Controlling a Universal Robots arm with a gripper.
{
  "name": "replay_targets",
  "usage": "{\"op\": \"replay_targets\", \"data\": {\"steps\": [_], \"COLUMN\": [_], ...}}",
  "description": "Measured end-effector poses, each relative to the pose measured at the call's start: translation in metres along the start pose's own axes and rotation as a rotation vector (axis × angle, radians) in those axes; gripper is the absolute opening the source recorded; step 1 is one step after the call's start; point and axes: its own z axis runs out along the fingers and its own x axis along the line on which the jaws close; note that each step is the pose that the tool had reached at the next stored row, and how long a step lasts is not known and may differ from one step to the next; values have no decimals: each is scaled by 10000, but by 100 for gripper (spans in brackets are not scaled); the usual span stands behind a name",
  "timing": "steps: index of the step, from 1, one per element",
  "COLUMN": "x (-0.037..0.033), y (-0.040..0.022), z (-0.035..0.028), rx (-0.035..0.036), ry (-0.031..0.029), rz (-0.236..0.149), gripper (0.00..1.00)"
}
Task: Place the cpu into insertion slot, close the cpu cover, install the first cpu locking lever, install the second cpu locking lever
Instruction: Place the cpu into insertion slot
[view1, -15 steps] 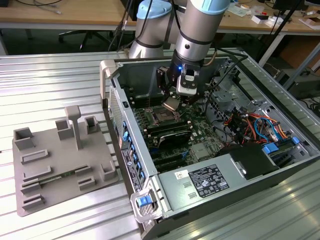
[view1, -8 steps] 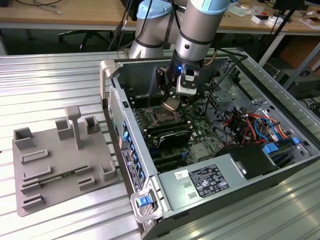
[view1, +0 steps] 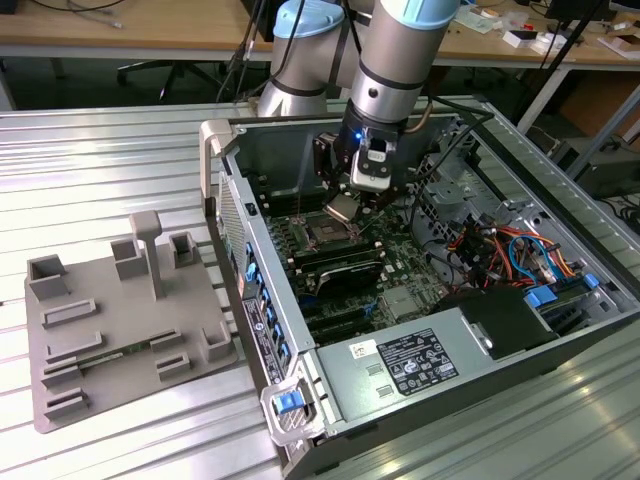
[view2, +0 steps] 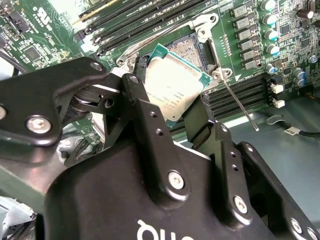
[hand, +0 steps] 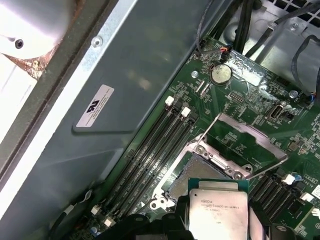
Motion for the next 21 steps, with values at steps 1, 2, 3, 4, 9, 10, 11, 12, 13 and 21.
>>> {"op": "replay_targets", "data": {"steps": [1, 2, 3, 4, 9, 10, 11, 12, 13, 21], "x": [0, 0, 0, 0, 0, 0, 0, 0, 0, 0], "y": [0, 0, 0, 0, 0, 0, 0, 0, 0, 0], "z": [1, 2, 2, 3, 6, 6, 7, 7, 8, 13], "rx": [0, 0, 0, 0, 1, 0, 1, 1, 1, 1], "ry": [-1, -2, -2, -3, -6, -6, -7, -7, -8, -11], "rz": [93, 171, 206, 247, 534, 567, 598, 631, 671, 999], "gripper": [55, 55, 55, 55, 55, 55, 55, 55, 55, 55]}}
